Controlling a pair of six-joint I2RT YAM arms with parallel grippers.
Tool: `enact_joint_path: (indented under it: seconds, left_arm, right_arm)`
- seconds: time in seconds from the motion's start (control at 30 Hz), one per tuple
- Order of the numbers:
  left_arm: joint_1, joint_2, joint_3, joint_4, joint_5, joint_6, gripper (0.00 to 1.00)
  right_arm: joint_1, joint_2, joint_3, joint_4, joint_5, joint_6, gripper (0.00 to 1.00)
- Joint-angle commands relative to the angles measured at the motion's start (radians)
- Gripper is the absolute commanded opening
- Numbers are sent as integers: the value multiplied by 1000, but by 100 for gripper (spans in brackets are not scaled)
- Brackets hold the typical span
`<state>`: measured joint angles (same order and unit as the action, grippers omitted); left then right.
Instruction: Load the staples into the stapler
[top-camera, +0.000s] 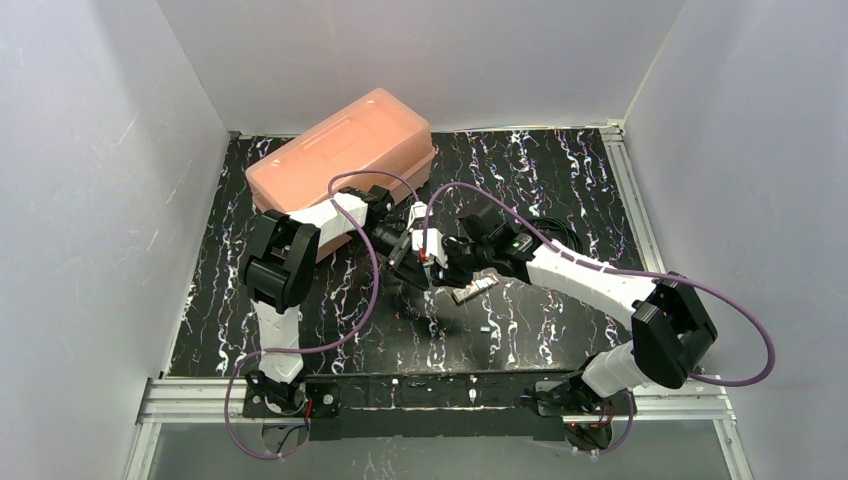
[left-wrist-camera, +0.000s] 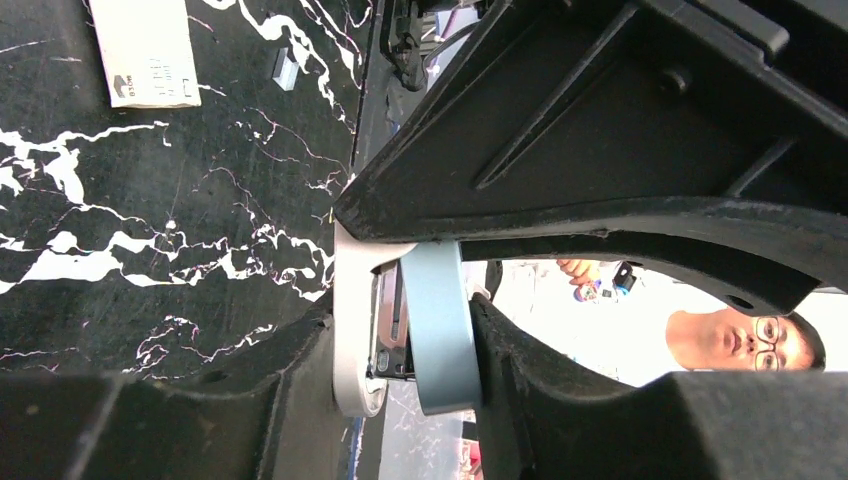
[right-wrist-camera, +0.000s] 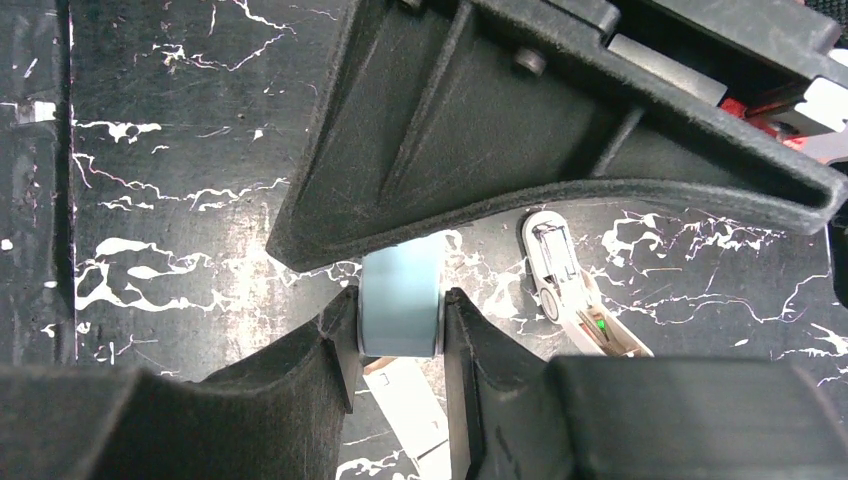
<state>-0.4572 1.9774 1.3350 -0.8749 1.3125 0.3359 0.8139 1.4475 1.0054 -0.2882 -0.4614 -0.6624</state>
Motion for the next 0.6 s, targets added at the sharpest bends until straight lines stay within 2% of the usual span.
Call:
enact_joint_path:
  seconds: [0.0,0.1,0.13,0.17,0.23,0.3,0.37,0.43,0.57]
  left_arm:
    - [-9,-3,19,-72,35,50,0]
    - [-9,-7,34,-71,27,40,0]
    - [-10,-7,39,-71,25,35,3]
    - [-9,-8,42,-73,20,35,19]
    - [-13,-17,41,-72,18,44,42]
    - [-19,-22,36,-72,29,45,62]
    - [-23,-24,35,-74,35,43,79]
    - [-25,-21,40,-81,46,44,88]
    - [-26,-1,54,-100,58,46,91]
  right_arm:
    - [4,-48,-34,80,30,12,1]
    - [4,-57,-48,88,47,8,1]
    - [4,-58,-48,88,52,7,1]
    - [5,-58,-46,87,54,5,1]
    - [5,-58,-38,86,66,5,1]
    - [5,-59,-30,86,82,-2,1]
    - [4,-58,-21,82,92,-10,1]
    - [4,-56,-12,76,96,-16,1]
    - [4,-59,-8,76,110,-27,1]
